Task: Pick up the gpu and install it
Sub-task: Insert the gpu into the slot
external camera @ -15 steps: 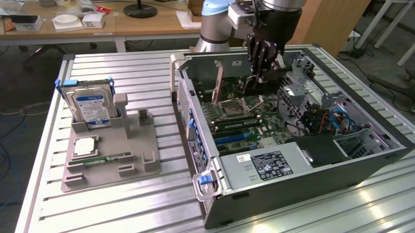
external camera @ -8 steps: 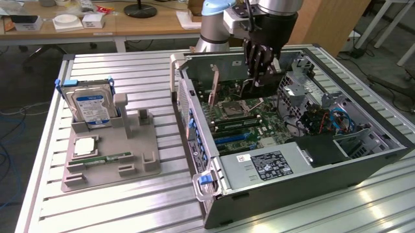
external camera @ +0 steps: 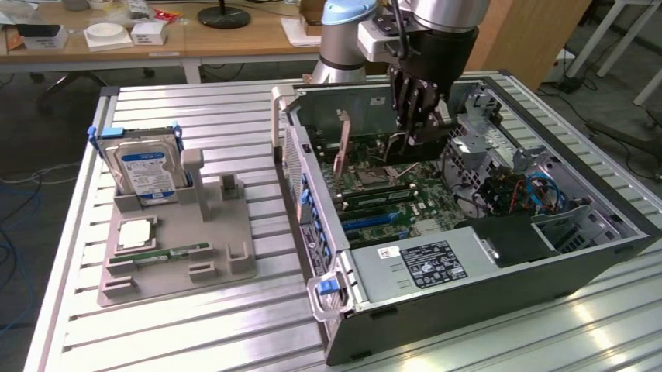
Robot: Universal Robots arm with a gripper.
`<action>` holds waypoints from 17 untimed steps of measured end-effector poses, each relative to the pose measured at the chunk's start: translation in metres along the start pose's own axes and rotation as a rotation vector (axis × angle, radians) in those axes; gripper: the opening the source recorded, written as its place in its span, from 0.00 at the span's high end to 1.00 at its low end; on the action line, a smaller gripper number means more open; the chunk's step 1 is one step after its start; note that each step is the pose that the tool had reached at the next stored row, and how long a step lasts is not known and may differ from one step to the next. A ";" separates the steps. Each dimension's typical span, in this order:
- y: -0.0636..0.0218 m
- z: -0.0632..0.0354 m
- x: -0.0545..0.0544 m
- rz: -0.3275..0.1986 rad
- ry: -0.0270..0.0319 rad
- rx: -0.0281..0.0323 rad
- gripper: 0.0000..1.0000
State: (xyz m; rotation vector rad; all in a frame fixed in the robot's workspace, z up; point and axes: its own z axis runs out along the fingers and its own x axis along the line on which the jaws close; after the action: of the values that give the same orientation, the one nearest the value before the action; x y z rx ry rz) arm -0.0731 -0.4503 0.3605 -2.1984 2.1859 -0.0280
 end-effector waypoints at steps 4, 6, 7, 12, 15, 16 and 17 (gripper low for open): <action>0.0000 0.0015 0.000 0.000 0.0003 0.0030 0.74; 0.0001 0.0020 0.000 0.000 0.0001 0.0037 0.74; 0.0001 0.0021 0.000 0.000 0.0002 0.0038 0.74; 0.0006 0.0031 0.000 -0.002 -0.0004 0.0042 0.74; 0.0016 0.0046 0.000 -0.002 -0.0003 0.0045 0.74; 0.0016 0.0046 0.000 -0.002 -0.0002 0.0045 0.74; 0.0016 0.0045 0.000 -0.002 -0.0001 0.0044 0.74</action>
State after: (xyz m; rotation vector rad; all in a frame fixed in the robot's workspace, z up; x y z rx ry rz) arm -0.0745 -0.4504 0.3559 -2.1980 2.1819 -0.0327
